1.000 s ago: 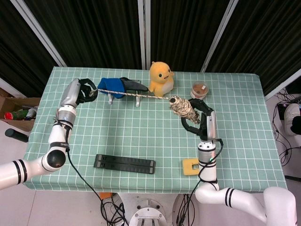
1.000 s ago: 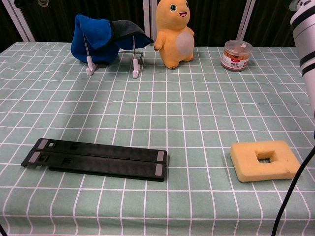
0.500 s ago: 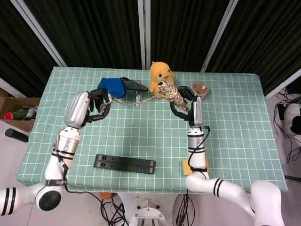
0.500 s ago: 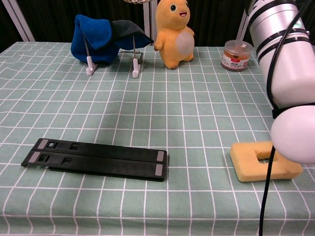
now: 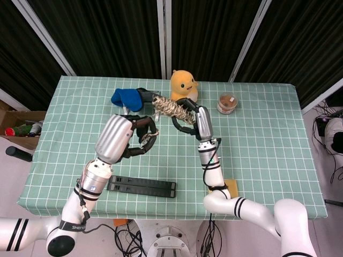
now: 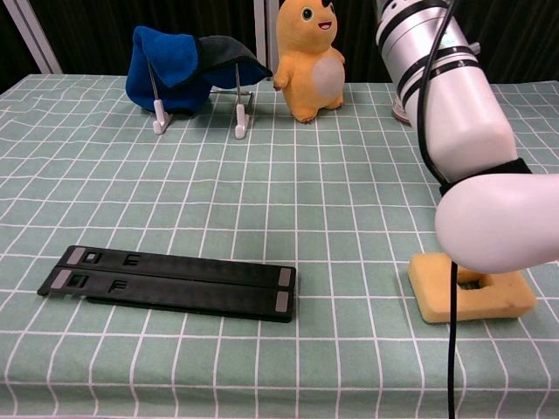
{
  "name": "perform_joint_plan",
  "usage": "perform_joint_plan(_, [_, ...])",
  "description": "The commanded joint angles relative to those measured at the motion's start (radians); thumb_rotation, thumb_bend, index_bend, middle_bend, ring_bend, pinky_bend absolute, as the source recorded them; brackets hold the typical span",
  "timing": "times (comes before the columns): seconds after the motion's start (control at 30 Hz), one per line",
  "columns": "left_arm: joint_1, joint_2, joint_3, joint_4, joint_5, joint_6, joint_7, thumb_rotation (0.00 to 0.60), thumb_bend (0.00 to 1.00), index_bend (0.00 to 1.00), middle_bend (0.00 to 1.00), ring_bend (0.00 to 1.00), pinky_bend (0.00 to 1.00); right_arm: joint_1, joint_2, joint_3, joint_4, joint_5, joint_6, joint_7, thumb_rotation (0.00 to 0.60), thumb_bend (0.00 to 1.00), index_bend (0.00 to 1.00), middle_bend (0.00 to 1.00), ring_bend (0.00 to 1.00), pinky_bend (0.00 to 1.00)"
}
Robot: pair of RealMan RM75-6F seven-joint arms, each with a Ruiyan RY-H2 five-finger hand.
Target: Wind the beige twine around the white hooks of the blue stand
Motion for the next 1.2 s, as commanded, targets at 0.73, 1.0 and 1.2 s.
perform_joint_plan(0.73, [-0.174, -0.041, -0.138, 0.0, -0.351, -0.076, 0.063, 0.6, 0.4, 0.82, 0.78, 0.67, 0.73, 0.087, -0.034, -0.067, 0.098, -0.084, -0.028, 0.017, 0.6, 0.72, 0.81, 0.63, 0.57, 0.77])
perform_joint_plan(1.0, [-0.216, 0.011, -0.219, 0.042, -0.518, -0.143, 0.008, 0.6, 0.4, 0.82, 0.78, 0.67, 0.73, 0.071, -0.025, -0.121, 0.075, -0.145, 0.02, 0.061, 0.6, 0.74, 0.82, 0.63, 0.57, 0.77])
perform_joint_plan(1.2, [-0.252, 0.062, -0.257, 0.114, -0.645, -0.208, -0.019, 0.6, 0.4, 0.82, 0.78, 0.67, 0.73, 0.035, -0.02, -0.166, 0.056, -0.197, 0.095, 0.078, 0.6, 0.74, 0.82, 0.64, 0.57, 0.77])
